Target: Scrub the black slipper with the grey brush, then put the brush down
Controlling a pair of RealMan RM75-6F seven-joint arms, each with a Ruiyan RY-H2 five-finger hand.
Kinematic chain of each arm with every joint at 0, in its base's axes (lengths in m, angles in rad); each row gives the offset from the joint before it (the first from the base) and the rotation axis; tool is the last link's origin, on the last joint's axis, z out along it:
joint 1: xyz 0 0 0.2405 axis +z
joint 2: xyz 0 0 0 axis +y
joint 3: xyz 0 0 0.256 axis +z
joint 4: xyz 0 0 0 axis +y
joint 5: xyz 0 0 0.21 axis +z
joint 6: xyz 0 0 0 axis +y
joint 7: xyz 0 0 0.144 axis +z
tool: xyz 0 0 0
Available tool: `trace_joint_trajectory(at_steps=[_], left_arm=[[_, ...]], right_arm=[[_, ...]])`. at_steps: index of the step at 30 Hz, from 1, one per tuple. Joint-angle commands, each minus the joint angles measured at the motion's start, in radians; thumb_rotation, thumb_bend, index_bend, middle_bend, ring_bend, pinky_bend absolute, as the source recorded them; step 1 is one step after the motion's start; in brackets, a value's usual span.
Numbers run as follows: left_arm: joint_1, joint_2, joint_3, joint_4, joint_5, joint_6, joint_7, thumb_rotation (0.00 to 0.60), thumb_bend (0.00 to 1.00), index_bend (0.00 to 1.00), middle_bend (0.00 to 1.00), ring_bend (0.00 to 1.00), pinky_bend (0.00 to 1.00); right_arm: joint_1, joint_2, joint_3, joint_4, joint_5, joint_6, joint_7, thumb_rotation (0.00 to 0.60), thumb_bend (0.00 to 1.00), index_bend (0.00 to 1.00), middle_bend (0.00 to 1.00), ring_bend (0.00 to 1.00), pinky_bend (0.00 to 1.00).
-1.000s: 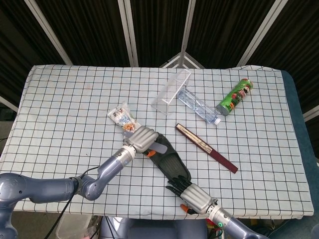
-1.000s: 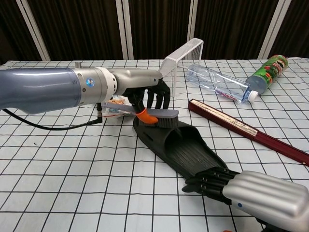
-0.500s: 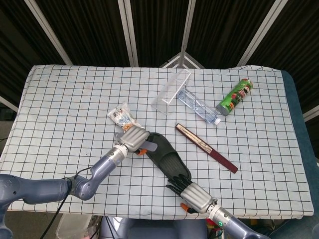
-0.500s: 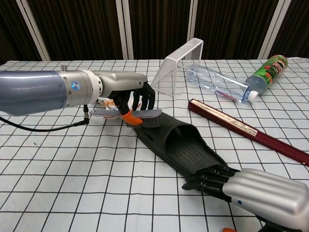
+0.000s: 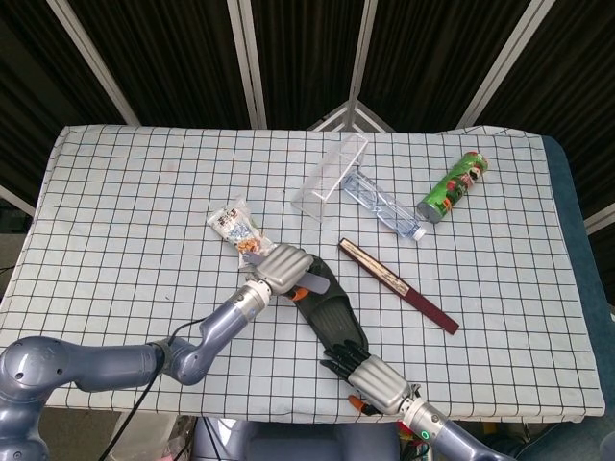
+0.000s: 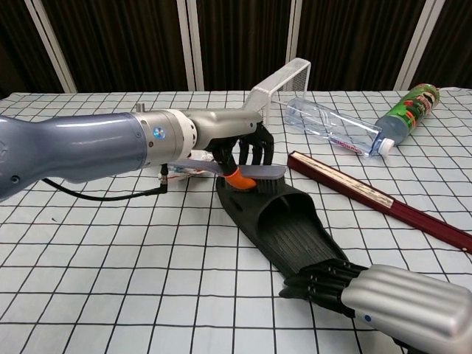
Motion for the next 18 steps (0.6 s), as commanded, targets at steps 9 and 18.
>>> trace_joint_trajectory(at_steps=[9,18], left_arm=[[-0.005,-0.03,-0.024,0.018,0.064,-0.005,-0.064,0.6,0.75,0.56,0.58,0.41,0.48],[0.001,-0.017,-0.014,0.014,0.07,-0.006,-0.058,0.6,0.75,0.56,0.58,0.41,0.48]], right_arm=[[0.006,0.0,0.005,-0.001,0.012,-0.011,-0.004,0.6,0.52,0.0,0.0,0.0,0.0],[0.009,-0.001,0.008,-0.004,0.018,-0.014,-0.005,0.6,0.52,0.0,0.0,0.0,0.0]])
